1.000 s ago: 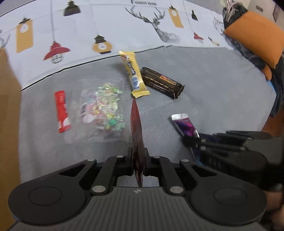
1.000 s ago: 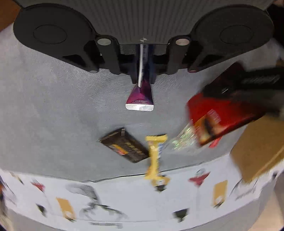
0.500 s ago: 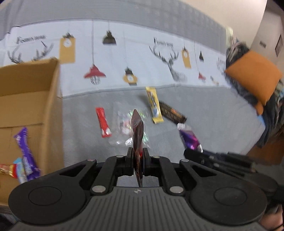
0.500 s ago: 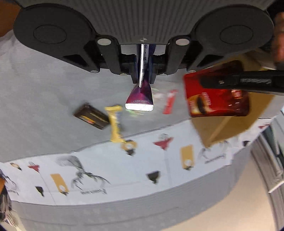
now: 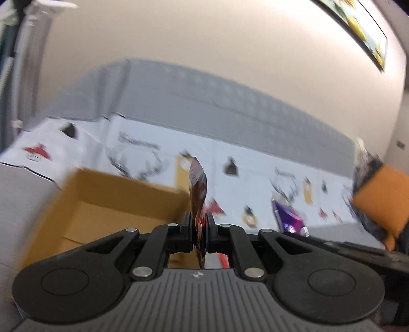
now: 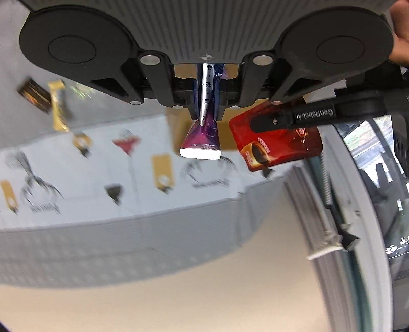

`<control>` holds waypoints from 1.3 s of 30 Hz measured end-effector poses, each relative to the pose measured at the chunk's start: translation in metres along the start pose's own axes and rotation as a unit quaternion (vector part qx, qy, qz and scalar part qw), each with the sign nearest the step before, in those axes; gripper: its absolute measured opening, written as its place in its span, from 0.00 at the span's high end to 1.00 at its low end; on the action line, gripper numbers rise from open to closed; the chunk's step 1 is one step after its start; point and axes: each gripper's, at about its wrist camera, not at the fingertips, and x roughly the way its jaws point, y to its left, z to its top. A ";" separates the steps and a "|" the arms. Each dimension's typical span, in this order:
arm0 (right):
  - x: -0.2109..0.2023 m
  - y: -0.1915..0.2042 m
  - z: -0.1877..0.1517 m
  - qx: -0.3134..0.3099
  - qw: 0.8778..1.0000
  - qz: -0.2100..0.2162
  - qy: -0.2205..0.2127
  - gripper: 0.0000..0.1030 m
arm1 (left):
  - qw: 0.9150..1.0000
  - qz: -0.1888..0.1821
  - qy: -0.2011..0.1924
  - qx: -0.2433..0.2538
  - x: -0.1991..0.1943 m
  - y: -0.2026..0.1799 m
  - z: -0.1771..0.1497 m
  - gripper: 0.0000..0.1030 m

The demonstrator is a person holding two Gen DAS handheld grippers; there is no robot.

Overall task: Organize snacks
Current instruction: 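Carry both snacks to the box and open both tools to drop them, then grasp the yellow bar with the right tool while the left tool grasps the red stick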

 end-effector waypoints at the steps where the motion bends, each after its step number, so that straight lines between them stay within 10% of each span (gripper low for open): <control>1: 0.005 0.011 0.004 -0.010 1.000 0.005 -0.001 0.88 | 1.000 0.006 -0.004 -0.006 -0.002 0.009 0.001 0.92; 20: 0.161 0.060 -0.061 -0.045 0.986 0.009 0.161 0.87 | 0.988 0.089 0.107 -0.069 0.058 0.130 -0.067 0.92; 22: 0.164 0.060 -0.063 -0.044 0.987 0.000 0.157 0.82 | 0.986 0.093 0.108 -0.084 0.057 0.133 -0.067 0.78; 23: 0.164 0.059 -0.063 -0.042 0.987 -0.007 0.152 0.79 | 0.986 0.096 0.106 -0.089 0.055 0.132 -0.064 0.50; 27: 0.143 0.038 -0.051 -0.013 0.992 -0.007 0.128 0.30 | 0.991 0.076 0.083 -0.073 0.041 0.112 -0.051 0.36; 39: 0.008 -0.115 -0.074 0.049 0.992 -0.104 0.053 0.29 | 0.988 -0.054 0.114 0.093 0.079 -0.069 -0.070 0.29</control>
